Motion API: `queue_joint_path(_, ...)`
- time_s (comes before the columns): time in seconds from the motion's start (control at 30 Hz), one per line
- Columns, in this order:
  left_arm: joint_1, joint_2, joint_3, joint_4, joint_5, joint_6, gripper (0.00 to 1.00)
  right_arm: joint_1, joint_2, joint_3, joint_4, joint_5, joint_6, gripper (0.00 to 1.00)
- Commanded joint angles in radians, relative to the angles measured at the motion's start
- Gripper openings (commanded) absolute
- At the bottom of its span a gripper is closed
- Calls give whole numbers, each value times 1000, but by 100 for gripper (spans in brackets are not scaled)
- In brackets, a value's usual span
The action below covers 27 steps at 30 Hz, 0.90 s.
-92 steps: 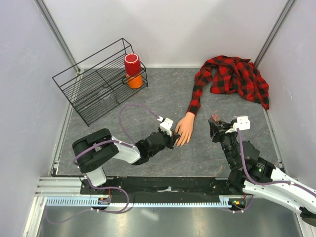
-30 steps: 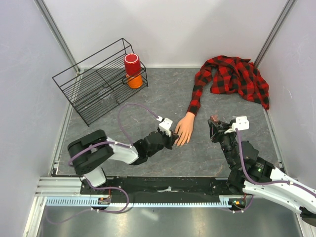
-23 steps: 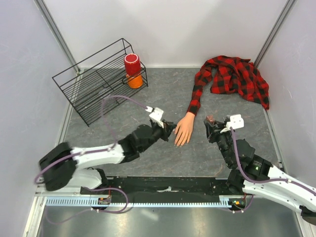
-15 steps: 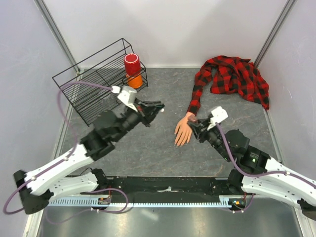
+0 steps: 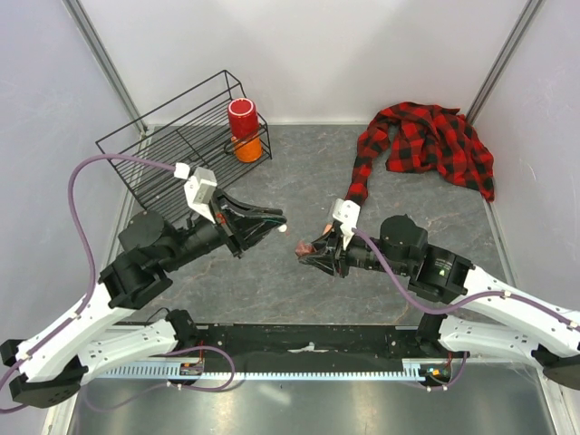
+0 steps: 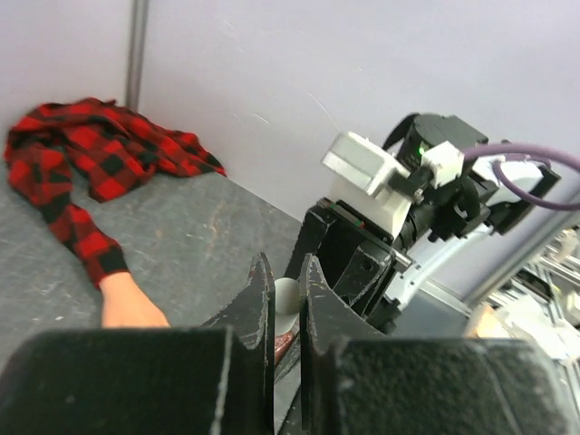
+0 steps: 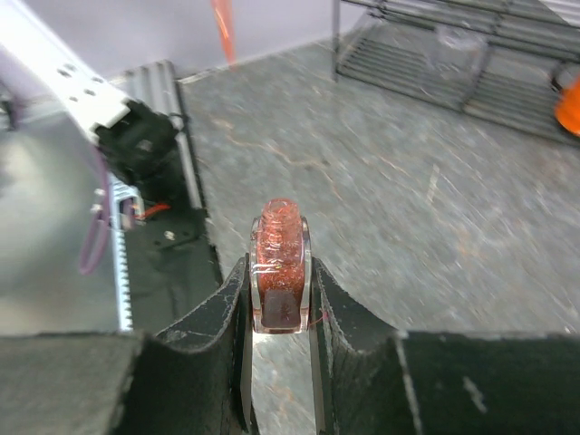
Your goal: Paint the nails
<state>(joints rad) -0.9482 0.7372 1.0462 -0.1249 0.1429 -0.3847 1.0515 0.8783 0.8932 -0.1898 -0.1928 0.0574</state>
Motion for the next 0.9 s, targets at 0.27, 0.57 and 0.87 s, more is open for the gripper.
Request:
queue_joint_path(0.27,3,97,40,62,129,-57,2,1,8,55,138,-76,36,0)
queue_joint_path(0.57,3,53,34,62,100,-56,2,1,1,43,130,-68,42,0)
queue_joint_path(0.87,2,45,26,47,96,-56,2,1,1,47,142,-65,45,0)
